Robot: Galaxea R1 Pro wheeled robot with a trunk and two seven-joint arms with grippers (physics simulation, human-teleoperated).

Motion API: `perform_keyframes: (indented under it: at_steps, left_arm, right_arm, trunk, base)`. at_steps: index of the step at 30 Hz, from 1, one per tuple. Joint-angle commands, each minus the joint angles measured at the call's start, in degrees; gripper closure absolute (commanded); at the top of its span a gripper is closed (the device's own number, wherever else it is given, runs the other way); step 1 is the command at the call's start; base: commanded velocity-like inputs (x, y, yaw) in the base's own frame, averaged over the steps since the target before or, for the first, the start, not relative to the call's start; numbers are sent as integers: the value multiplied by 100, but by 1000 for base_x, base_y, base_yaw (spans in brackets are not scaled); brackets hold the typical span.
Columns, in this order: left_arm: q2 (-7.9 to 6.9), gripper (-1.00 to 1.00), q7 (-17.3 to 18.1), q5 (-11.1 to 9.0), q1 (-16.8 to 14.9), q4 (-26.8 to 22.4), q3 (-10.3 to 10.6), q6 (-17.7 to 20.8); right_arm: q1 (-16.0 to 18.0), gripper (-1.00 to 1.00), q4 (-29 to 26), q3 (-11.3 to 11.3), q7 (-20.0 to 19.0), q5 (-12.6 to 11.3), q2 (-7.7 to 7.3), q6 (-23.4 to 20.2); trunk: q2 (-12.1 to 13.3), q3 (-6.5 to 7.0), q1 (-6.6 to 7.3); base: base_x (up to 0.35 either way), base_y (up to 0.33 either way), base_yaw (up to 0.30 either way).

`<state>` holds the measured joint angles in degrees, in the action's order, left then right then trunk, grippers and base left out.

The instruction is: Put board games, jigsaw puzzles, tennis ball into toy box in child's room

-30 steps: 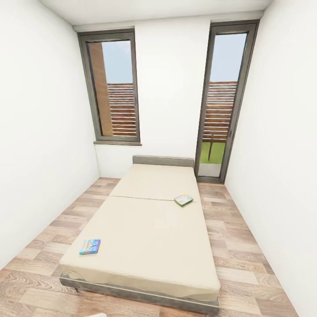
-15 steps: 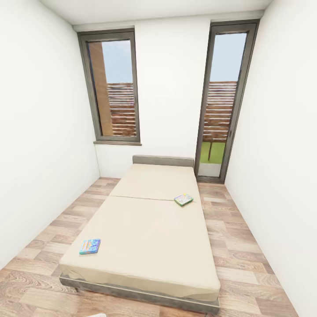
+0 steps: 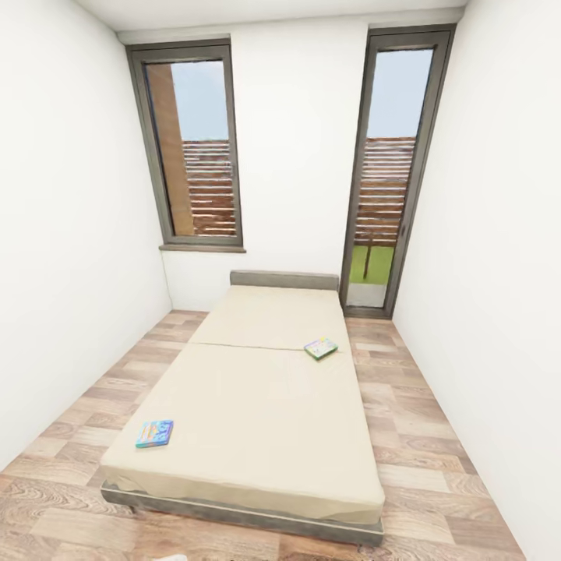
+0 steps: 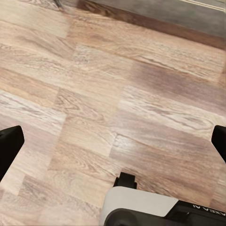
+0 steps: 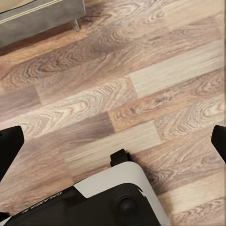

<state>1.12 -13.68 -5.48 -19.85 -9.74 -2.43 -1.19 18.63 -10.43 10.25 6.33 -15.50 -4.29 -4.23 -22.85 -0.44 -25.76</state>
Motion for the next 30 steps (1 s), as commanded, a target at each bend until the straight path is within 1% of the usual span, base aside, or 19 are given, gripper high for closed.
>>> perform_keyframes:
  at_steps: [1, 4, 18, 30]
  left_arm:
    - [3, -100, -2, -54, -1, -2, -20, -12]
    - [3, -100, -3, -51, -1, -2, -21, -7]
    - [3, -100, -3, -49, -1, -2, -20, -4]
    - [0, -100, 13, -55, -1, -5, -35, -12]
  right_arm:
    - [0, -100, -9, 3, 28, -23, -2, -33]
    - [0, -100, 1, 3, 99, -29, -16, -34]
    - [0, -100, 9, 0, 303, -26, 14, -34]
    - [0, -100, -29, -59, 319, 38, 21, -28]
  trunk:
    - [-7, -14, -2]
    - [-7, -41, -2]
    - [-7, -168, -2]
    - [-7, -277, -2]
  base:
    - [0, 0, -82]
    - [0, 0, -84]
    - [0, 0, -85]
    - [0, 0, -86]
